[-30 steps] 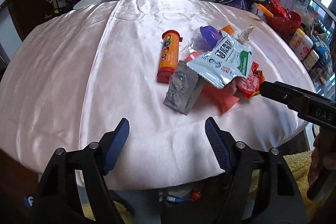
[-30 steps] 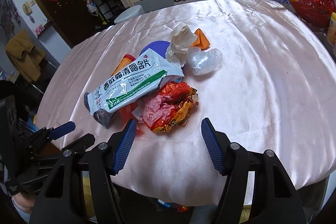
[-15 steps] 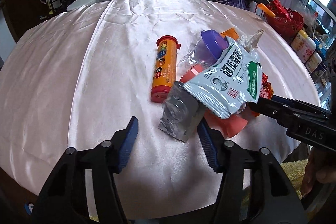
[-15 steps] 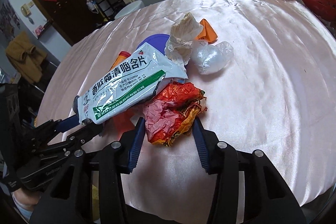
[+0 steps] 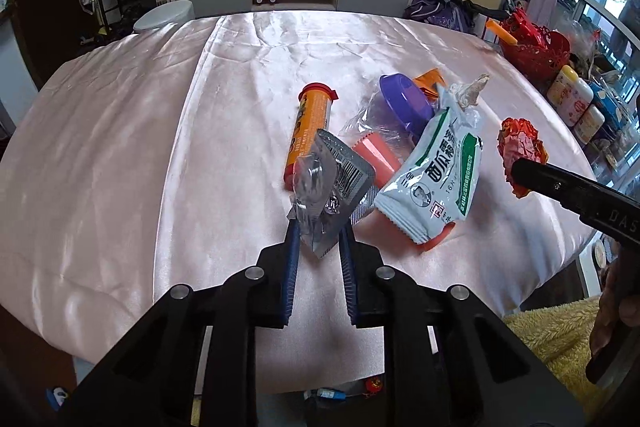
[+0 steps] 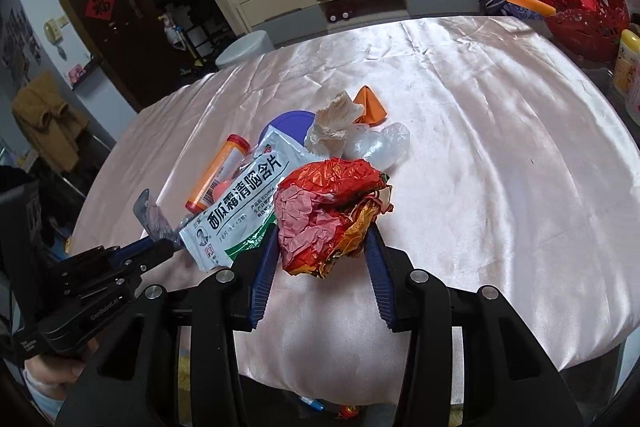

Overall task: Collect trash
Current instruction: 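Grasp the foil blister pack with left tool while right tool grasps red wrapper, then carry both held items over the black bin and open both tools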

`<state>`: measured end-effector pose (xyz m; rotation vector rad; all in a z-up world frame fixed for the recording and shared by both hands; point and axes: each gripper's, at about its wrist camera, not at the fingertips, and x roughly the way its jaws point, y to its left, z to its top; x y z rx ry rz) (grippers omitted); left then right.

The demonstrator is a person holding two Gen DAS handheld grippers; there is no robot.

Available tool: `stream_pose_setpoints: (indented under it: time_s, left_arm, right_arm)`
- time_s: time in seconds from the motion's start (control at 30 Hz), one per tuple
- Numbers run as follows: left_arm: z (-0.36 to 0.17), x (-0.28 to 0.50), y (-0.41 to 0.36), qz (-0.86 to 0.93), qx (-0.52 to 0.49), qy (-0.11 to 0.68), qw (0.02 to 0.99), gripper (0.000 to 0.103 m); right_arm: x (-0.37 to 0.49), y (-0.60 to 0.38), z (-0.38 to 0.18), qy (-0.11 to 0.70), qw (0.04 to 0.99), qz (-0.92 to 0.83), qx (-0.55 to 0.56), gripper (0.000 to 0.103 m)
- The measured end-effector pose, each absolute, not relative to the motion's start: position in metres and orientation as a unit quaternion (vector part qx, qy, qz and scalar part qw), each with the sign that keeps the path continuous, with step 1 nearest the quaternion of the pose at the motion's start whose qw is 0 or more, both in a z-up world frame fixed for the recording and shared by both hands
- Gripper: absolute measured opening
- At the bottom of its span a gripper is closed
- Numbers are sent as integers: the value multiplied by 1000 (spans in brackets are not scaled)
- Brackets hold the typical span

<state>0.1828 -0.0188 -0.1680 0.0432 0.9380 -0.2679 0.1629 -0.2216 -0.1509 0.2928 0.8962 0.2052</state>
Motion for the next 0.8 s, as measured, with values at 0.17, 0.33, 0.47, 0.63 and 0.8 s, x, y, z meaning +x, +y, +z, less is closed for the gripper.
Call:
stream_pose_setpoints:
  time_s: [0.17,0.33,0.47,0.63,0.8]
  left_arm:
    - [-157,163,-17,-120,29,437,891,18]
    - [-145,144,-5,-98,23,422,901,18]
    - [-138,126,-2,-99,19,418,903,18]
    - [-138,100,-5,-109,19,417,902,18]
    - [-148,75,-11,-123,23,428,895,18]
  right_arm:
    - [151,-221,-148,428,888,99,138,44]
    - [135,-224,-140,417,895,86,132,44]
    - [121,-221,-134,415,896,90,128,44]
    - [99,-211,-138,421,893,102,122,44]
    - [77,-200,-147,433,887,113,117,44]
